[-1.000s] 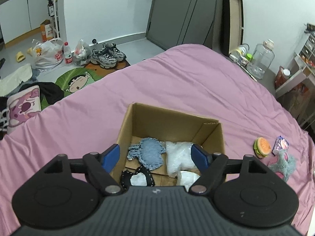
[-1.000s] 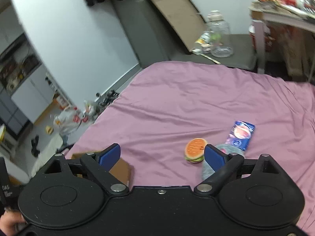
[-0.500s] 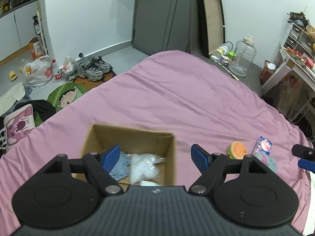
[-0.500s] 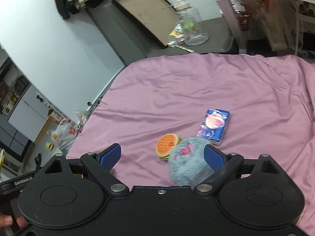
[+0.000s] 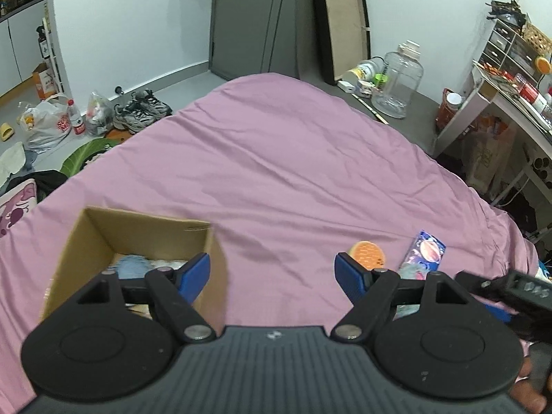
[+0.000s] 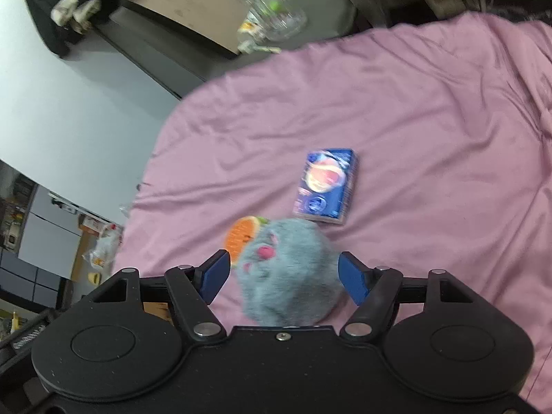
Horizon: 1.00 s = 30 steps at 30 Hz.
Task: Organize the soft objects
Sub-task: 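Grasp the grey fluffy plush with both grippers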
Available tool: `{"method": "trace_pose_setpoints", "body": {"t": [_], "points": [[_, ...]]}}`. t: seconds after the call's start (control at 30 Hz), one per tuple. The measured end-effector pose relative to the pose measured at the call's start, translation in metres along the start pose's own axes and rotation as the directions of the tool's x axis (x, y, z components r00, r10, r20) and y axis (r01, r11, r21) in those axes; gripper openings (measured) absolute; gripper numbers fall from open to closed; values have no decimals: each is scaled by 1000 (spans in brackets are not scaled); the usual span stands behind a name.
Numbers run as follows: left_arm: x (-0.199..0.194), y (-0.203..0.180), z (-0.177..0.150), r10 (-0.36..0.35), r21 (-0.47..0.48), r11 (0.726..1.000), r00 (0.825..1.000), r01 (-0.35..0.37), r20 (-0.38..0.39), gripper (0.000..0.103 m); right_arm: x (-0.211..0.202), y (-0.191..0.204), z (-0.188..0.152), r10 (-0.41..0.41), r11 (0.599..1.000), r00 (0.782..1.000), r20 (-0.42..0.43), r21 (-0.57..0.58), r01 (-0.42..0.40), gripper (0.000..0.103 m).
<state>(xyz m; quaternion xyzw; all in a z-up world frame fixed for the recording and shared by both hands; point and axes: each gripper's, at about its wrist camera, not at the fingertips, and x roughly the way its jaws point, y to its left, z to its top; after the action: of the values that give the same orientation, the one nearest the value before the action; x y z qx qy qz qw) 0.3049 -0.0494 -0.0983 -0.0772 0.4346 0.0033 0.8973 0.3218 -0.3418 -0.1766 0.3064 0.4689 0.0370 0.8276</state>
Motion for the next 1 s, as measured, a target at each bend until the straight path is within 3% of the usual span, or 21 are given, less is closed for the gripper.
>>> {"method": "trace_pose_setpoints", "body": {"t": [0.33,0.4,0.43,0.73,1.0], "points": [[28,-40,-7,-14,15,1000,1000,15,-25,78,24,-14,8,14,999,999,-50,35,-13,59],[34,-46,-9,-22,14,1000,999,23,-38,77,30,-17,10,17,999,998,-64,48,-14,49],[37,-49,-11,-28,13,1000,999,28,-44,77,34,-19,10,10,998,997,-78,61,-6,36],[60,-74,-18,-125,-39,992,987,122,-101,73,37,-38,7,61,986,994,-95,162,-45,32],[83,-90,-31,-192,-101,979,964,175,-185,61,35,-45,7,86,977,992,-98,203,-64,31]]}}
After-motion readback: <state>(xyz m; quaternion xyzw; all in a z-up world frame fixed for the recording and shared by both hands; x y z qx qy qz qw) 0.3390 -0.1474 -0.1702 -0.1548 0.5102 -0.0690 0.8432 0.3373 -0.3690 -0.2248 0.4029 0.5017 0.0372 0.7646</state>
